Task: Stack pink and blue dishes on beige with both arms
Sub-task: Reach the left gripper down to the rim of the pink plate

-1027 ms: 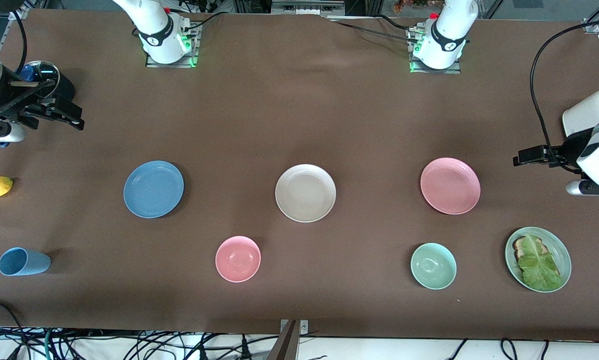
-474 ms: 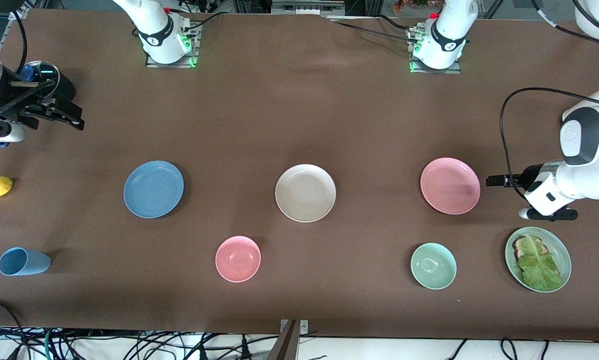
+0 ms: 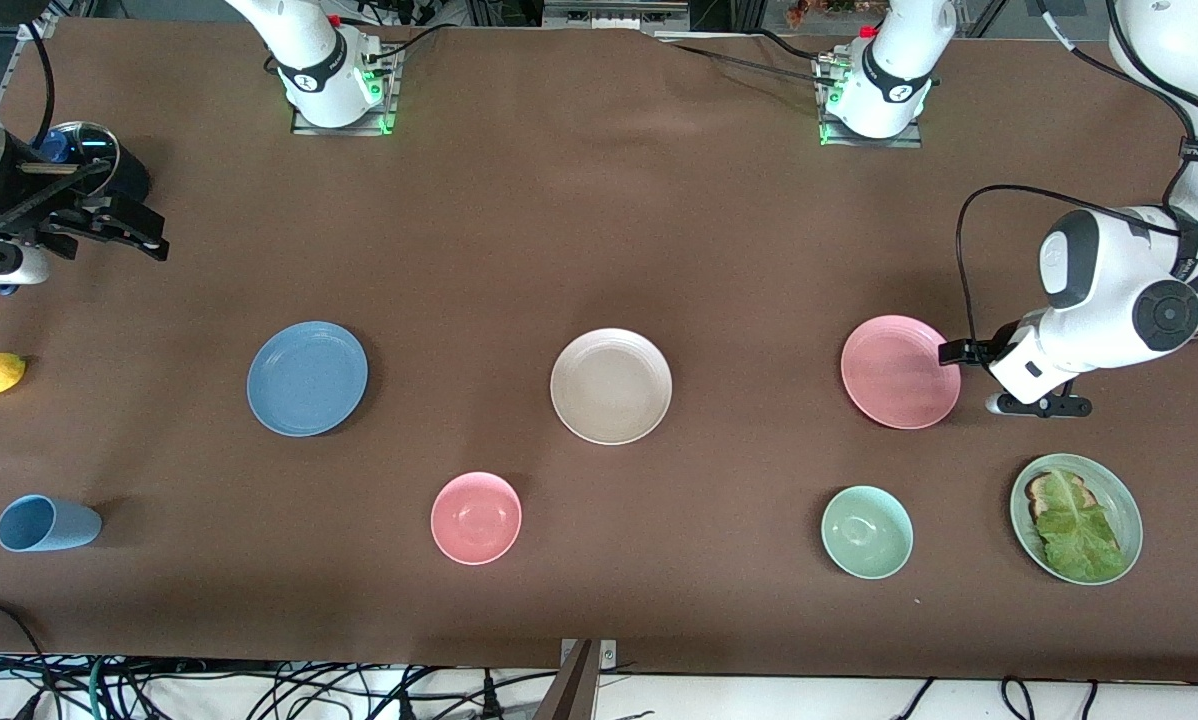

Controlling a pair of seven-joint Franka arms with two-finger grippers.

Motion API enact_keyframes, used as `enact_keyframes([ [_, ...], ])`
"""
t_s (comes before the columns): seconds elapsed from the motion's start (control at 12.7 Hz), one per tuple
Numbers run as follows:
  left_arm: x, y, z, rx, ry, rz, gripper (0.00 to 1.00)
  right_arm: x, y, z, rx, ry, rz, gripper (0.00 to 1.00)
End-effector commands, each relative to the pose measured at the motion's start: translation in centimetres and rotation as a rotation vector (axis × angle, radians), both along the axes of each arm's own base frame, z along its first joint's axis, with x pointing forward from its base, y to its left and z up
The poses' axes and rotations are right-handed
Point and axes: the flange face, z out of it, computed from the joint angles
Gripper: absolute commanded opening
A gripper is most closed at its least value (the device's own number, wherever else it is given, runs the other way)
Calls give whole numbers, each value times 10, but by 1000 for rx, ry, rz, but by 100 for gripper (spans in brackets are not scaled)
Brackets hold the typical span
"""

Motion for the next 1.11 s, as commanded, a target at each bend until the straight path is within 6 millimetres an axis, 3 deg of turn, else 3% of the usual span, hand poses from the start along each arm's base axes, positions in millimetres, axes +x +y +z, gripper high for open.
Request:
enact_keyframes([
  [0.0, -32, 11, -20, 33, -64, -37, 100, -1, 2, 2, 3, -9, -11, 100],
  [0.4, -39, 14, -61, 7, -35, -33, 100, 0, 2, 2, 3, -10, -11, 100],
  [0.63, -38, 15, -77, 3, -14, -63, 87, 0, 4, 3, 4, -13, -6, 100],
  [0.79, -39, 23, -82, 0, -7, -56, 61, -1, 6, 4, 2, -16, -5, 100],
  [0.87, -41, 24, -84, 0, 4, -51, 20, 0, 5, 4, 1, -18, -5, 100],
  [0.95, -42, 32, -85, 1, 4, -39, 0, 0, 5, 4, -3, -19, -5, 100],
  [1.03, -41, 35, -83, -1, 1, -43, 0, 0, 3, 5, -3, -23, -6, 100],
])
